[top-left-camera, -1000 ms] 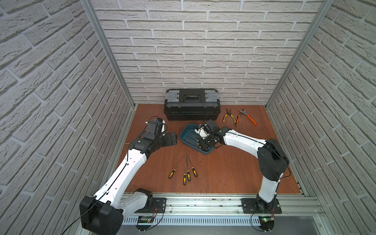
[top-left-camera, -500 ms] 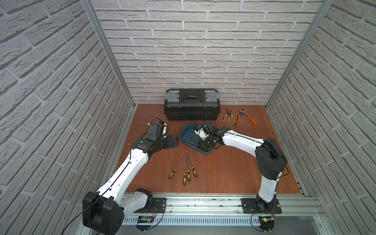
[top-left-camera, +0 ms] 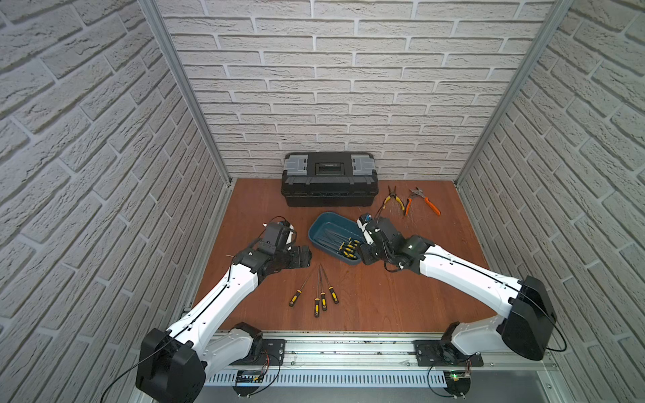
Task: Put the file tool into the storage box
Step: Place the file tool in the storage box, then pick up the file tool from the center of the board.
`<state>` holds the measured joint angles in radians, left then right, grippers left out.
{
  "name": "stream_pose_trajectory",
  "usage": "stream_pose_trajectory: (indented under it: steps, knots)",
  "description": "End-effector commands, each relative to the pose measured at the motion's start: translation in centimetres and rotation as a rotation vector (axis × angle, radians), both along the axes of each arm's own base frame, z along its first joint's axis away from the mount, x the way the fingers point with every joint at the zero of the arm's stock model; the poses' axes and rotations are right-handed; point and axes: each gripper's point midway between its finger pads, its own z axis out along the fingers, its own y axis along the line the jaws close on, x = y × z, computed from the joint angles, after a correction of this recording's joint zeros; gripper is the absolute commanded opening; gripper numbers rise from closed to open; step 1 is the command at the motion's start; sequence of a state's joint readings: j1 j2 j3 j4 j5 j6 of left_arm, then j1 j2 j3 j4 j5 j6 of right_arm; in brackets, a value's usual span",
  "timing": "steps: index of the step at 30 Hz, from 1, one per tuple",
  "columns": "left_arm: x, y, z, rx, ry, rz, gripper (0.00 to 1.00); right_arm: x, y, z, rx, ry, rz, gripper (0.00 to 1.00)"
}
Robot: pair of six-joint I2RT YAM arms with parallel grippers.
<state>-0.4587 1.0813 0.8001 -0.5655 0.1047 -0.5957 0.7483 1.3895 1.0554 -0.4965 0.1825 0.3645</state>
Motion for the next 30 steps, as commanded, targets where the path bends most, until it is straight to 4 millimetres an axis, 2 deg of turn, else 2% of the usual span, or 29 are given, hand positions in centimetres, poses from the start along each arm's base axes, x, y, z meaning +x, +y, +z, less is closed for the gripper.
stream_pose_trajectory:
  steps: [1,3,8,12,19,25,30]
  knots:
    - [0.4,-1.3,0.1,-0.007,-0.059,-0.006,0.98,-2.0,-0.2,-0.3,0.013,-0.024,-0.089,0.49]
    - [0.5,-2.1,0.0,-0.005,-0.073,-0.016,0.98,-3.4,0.0,-0.9,0.007,-0.029,-0.1,0.49]
    - [1.1,-2.7,-0.6,-0.009,-0.051,0.005,0.98,-6.6,1.3,-3.1,0.037,-0.012,-0.133,0.48]
    - [1.2,-3.0,-0.3,-0.014,-0.047,-0.002,0.98,-8.6,2.1,-4.5,0.021,-0.02,-0.143,0.47]
    - [-0.2,-1.1,-0.7,0.018,-0.045,0.037,0.98,-10.5,4.9,-6.6,-0.012,-0.002,-0.113,0.44]
    - [-1.6,1.6,-1.5,0.063,-0.032,0.1,0.98,-11.6,8.3,-8.3,0.075,0.043,-0.079,0.43]
    - [-2.8,3.3,-1.3,0.06,-0.045,0.136,0.98,-12.2,8.9,-9.8,0.074,0.083,-0.093,0.43]
